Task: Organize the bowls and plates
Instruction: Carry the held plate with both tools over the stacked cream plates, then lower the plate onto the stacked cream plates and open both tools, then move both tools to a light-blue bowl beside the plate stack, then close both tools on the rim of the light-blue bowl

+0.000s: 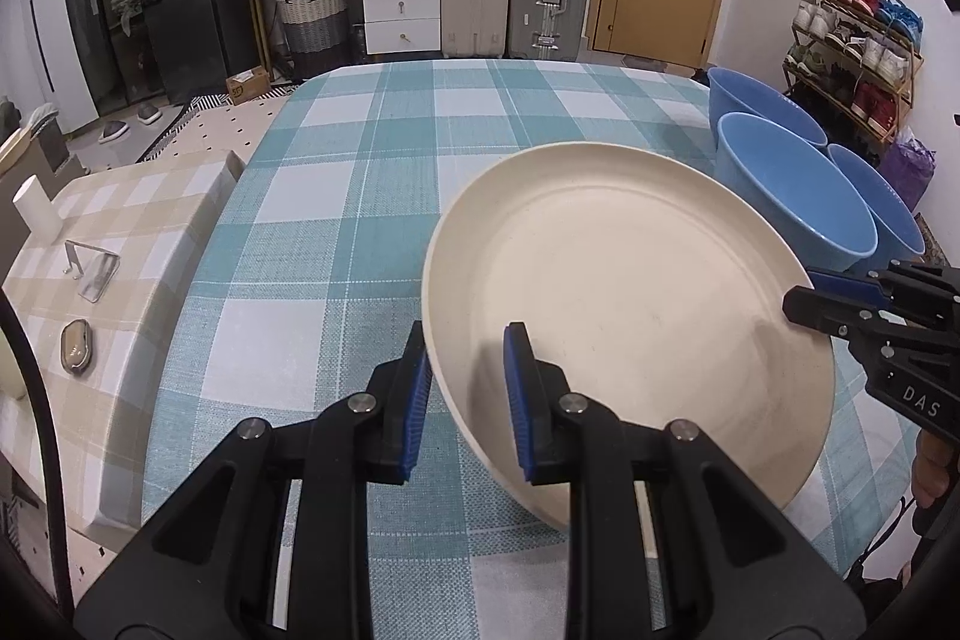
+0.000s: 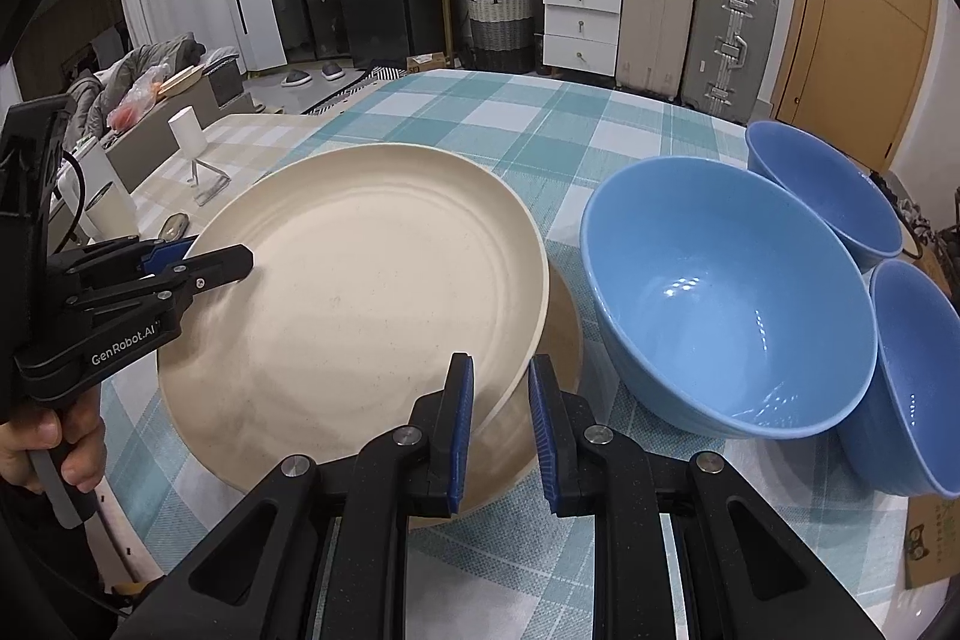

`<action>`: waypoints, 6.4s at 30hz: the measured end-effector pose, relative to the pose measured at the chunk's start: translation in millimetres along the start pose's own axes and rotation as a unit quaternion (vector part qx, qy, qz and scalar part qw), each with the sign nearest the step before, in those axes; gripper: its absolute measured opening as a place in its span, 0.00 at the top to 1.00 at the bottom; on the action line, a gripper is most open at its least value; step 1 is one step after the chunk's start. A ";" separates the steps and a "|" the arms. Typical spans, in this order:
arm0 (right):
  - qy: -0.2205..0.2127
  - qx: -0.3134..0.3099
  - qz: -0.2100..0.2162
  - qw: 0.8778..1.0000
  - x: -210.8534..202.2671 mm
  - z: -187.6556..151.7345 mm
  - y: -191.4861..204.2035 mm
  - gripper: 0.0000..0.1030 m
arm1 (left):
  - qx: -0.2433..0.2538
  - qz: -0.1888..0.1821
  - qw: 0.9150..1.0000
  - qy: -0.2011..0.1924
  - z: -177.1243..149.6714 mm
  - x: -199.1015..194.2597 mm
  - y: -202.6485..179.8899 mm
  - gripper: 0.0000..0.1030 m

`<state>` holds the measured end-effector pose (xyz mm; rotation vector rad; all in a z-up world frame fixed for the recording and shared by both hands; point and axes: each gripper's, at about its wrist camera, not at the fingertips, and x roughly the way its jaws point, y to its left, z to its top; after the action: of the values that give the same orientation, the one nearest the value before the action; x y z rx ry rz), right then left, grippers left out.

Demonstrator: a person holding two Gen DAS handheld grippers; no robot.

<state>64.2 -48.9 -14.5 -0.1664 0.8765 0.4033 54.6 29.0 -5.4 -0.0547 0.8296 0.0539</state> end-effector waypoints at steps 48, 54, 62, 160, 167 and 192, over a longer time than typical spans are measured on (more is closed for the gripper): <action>0.000 -0.026 -0.075 0.997 27.9 -27.8 5.7 0.79 | 0.063 0.049 0.996 0.023 -19.4 43.3 -31.1 0.76; -0.007 -0.035 -0.087 0.996 28.8 -29.7 8.3 0.79 | 0.063 0.050 0.997 0.024 -19.5 43.3 -31.1 0.76; -0.008 -0.044 -0.098 0.994 31.4 -32.6 12.1 0.79 | 0.057 0.040 0.997 0.027 -19.4 44.2 -28.2 0.76; -0.110 0.131 -0.100 0.980 -139.8 64.8 -196.6 0.01 | 0.062 -0.139 0.988 -0.005 184.4 25.6 -151.3 0.01; -0.101 0.147 -0.106 0.978 -122.2 71.1 -220.2 0.01 | 0.067 -0.139 0.988 0.012 201.9 55.3 -166.9 0.01; -0.052 0.198 -0.102 0.974 -55.1 85.3 -295.0 0.01 | 0.069 -0.144 0.985 0.064 232.3 151.4 -216.7 0.01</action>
<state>214.3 -307.2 75.7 0.1309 0.8111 0.0404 342.5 -167.0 45.3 -0.0479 0.9443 -0.2824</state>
